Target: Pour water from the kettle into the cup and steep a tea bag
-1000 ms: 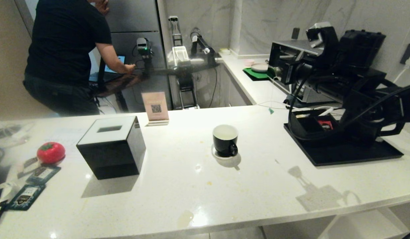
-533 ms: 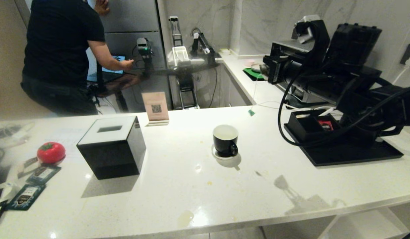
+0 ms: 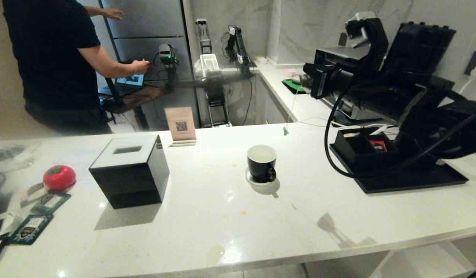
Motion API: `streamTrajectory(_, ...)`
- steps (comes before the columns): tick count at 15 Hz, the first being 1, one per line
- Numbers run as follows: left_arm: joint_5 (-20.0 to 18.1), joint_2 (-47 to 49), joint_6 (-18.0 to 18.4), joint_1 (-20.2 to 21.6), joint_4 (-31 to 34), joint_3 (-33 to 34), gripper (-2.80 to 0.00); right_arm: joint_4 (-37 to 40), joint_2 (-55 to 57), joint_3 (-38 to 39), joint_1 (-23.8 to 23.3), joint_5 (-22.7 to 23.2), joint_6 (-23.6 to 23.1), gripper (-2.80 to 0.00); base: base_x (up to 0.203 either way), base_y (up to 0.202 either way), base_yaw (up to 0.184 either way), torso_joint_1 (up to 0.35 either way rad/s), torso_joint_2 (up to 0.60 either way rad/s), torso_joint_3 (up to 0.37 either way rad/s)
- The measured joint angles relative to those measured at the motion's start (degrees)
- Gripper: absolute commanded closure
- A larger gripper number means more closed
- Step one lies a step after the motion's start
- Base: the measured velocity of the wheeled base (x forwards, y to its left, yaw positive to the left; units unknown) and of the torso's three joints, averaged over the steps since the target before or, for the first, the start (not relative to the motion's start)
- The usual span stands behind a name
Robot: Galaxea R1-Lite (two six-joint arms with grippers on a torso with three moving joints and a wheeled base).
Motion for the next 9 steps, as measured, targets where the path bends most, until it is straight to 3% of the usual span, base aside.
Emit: streamTrajectory(9,0.0,0.0,0.1,0.0,0.0,0.0,0.0,-0.1,-4.9,6.2,5.9,-0.1,-0.1,0.0,0.0,0.0,0.0,0.0,0.0,0.0)
